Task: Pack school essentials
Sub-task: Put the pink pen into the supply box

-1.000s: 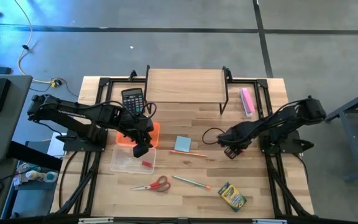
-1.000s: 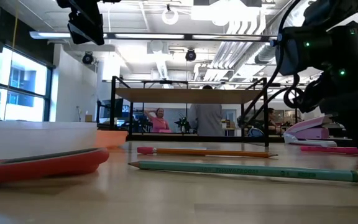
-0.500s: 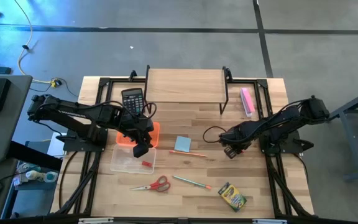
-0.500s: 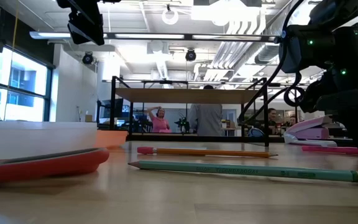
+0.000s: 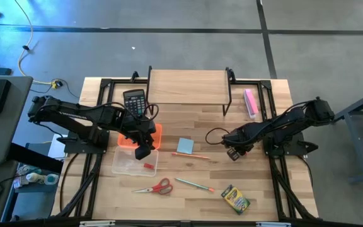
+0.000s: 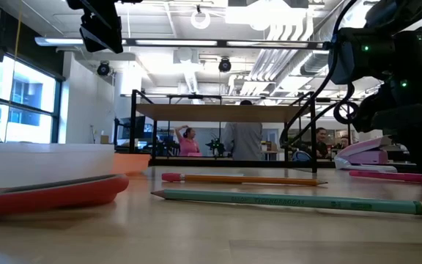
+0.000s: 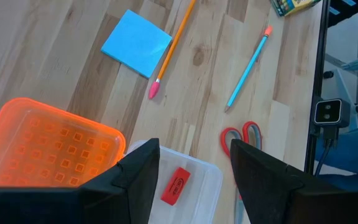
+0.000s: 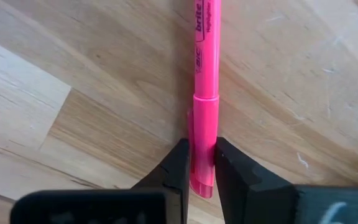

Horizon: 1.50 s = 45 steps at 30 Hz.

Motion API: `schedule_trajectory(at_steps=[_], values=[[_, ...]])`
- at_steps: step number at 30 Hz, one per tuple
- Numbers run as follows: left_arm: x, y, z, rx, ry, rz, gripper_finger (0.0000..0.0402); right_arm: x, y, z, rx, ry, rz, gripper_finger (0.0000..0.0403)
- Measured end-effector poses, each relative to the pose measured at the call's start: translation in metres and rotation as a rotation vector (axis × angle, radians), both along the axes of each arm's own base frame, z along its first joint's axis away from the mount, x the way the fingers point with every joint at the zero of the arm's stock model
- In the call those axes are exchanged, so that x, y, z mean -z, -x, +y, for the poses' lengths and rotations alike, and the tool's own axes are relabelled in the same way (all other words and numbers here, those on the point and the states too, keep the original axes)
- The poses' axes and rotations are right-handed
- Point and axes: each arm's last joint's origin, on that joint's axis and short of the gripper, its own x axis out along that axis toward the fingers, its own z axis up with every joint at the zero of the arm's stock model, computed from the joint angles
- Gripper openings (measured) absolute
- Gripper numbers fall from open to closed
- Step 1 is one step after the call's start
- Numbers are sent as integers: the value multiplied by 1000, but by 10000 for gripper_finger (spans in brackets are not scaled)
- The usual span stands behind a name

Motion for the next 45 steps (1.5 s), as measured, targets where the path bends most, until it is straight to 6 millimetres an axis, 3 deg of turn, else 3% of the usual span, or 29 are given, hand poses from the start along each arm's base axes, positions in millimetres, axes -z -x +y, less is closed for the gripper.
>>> schedule_trajectory(at_steps=[5, 11, 23, 32, 45], values=[[0, 0, 0, 0, 0, 0, 186, -5, -6, 1, 1, -9, -18, 41], [0, 0, 0, 0, 0, -2, 186, -21, -28, 6, -26, -47, -157, 41], [0, 0, 0, 19, -13, -2, 186, -61, -75, 35, -121, -68, -601, 41], [-3, -4, 0, 114, -82, -61, 186, -104, -103, 52, -180, 111, -949, 41], [-24, -25, 0, 156, -152, -379, 186, -141, -120, 59, -310, 314, -1275, 41]])
